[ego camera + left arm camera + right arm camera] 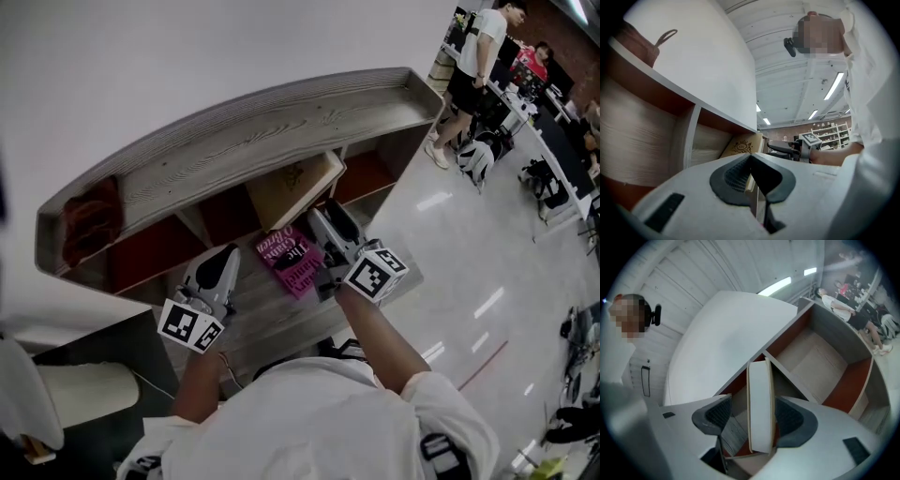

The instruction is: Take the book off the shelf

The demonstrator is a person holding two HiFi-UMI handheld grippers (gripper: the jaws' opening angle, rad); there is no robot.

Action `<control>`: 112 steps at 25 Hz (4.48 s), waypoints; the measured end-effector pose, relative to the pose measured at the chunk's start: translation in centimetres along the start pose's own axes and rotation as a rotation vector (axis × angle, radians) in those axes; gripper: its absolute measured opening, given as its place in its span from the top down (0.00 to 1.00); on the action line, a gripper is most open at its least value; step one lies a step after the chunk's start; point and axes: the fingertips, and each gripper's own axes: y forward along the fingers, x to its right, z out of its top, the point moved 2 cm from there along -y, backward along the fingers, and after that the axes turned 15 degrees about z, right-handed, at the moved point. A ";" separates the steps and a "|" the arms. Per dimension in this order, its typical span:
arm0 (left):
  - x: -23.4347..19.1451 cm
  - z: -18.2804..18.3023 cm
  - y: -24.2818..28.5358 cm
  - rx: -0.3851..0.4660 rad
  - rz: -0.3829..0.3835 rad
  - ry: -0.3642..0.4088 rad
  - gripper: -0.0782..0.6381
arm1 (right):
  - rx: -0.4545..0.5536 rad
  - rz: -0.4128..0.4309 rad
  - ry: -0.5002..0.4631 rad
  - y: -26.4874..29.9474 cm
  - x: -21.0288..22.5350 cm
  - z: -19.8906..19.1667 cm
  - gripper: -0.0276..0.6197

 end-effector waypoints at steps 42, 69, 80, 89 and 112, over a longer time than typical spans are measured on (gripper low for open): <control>-7.8 -1.0 -4.5 -0.096 0.511 0.113 0.87 | -0.025 -0.109 -0.002 5.5 3.7 -1.5 0.59; -5.0 -0.7 -6.6 -0.055 0.331 0.045 0.87 | 0.006 -0.182 -0.040 -0.2 -1.5 -2.4 0.61; -2.6 -1.3 -8.1 -0.061 0.353 0.035 0.87 | -0.010 -0.145 -0.042 -3.0 -3.4 -2.4 0.61; 2.5 -1.9 -8.6 -0.080 0.396 0.035 0.87 | -0.091 -0.089 -0.216 -6.9 -5.1 -0.4 0.61; 13.2 -3.1 -17.8 -0.099 0.583 0.054 0.87 | -0.294 0.034 -0.573 -17.3 -12.6 -1.9 0.63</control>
